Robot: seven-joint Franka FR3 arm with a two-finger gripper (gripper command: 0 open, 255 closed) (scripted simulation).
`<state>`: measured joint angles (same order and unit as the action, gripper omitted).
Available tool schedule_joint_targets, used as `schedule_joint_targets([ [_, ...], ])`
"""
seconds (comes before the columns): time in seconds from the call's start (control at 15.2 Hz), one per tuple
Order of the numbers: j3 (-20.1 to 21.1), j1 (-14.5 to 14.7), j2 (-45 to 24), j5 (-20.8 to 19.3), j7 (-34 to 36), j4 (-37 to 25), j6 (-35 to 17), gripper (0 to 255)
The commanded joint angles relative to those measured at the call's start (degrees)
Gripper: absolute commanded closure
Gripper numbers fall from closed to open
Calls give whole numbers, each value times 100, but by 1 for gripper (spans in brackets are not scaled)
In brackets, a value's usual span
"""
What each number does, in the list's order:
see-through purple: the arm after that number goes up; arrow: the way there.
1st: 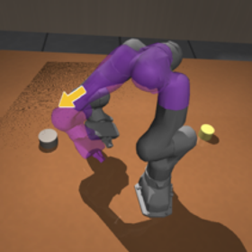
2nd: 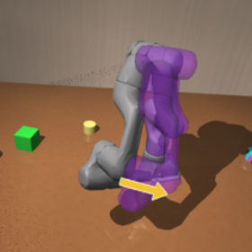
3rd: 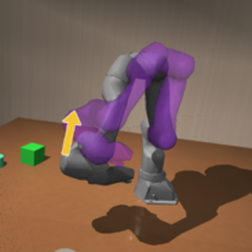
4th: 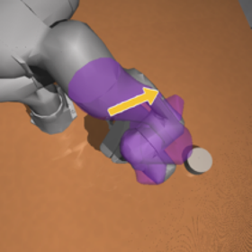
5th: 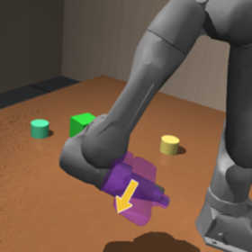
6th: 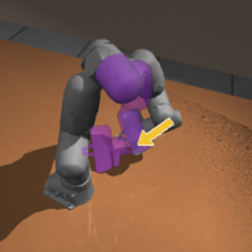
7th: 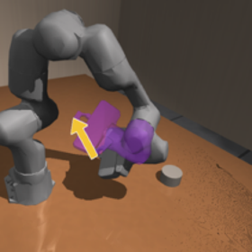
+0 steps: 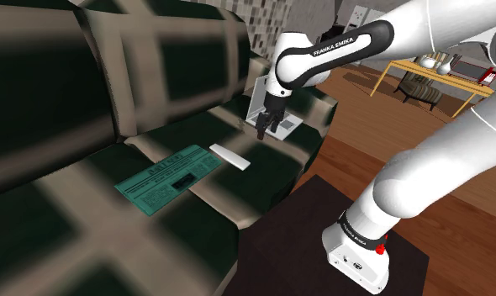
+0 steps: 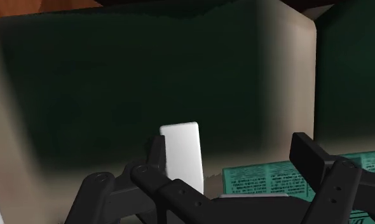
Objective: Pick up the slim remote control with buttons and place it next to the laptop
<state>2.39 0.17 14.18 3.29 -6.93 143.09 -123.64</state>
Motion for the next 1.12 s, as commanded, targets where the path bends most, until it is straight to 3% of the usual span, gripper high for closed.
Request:
schedule_joint_targets([
  [0.0,-4,-17,-494,-56,-51,-131,-418,0],
  [0.53,12,-6,-2333,-328,-53,-982,-1573,0],
  [1.06,-73,91,-4141,-630,-12,-2316,-2213,0],
])
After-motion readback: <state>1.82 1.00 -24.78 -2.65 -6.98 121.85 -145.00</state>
